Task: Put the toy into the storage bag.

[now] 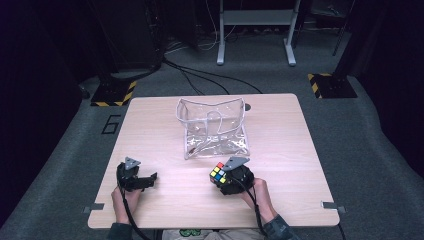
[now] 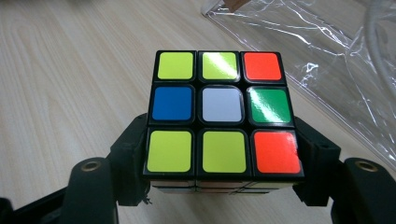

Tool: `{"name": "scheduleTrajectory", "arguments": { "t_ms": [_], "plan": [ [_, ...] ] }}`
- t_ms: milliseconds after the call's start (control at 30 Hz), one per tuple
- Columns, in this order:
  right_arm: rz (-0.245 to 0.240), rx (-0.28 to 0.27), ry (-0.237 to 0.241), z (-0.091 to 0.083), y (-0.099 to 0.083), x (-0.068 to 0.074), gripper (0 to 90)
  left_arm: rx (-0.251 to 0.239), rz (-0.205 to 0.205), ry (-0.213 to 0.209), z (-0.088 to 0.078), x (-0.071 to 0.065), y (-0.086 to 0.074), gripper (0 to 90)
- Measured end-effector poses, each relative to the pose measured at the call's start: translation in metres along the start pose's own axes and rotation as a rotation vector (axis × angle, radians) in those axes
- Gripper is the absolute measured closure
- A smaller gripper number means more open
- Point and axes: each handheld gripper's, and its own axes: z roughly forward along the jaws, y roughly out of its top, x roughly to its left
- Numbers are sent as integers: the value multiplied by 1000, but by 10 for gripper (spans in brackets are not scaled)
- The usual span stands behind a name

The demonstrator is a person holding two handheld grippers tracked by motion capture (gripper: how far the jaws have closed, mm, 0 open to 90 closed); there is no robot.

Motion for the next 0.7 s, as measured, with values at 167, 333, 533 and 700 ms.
{"name": "scheduleTrajectory", "arguments": {
  "t_ms": [167, 333, 533, 700],
  "plan": [
    [0, -16, -17, -3, -1, -5, 332, 0, 0, 0, 0, 0, 0, 79],
    [2, -23, -29, -7, -1, -10, 332, 0, 1, 0, 0, 0, 0, 79],
    [6, -22, -51, -11, -1, -16, 332, 0, 0, 0, 0, 0, 0, 79],
    [10, -21, -61, -15, 0, -21, 332, 0, 0, 0, 0, 0, 0, 79]
  ]
}}
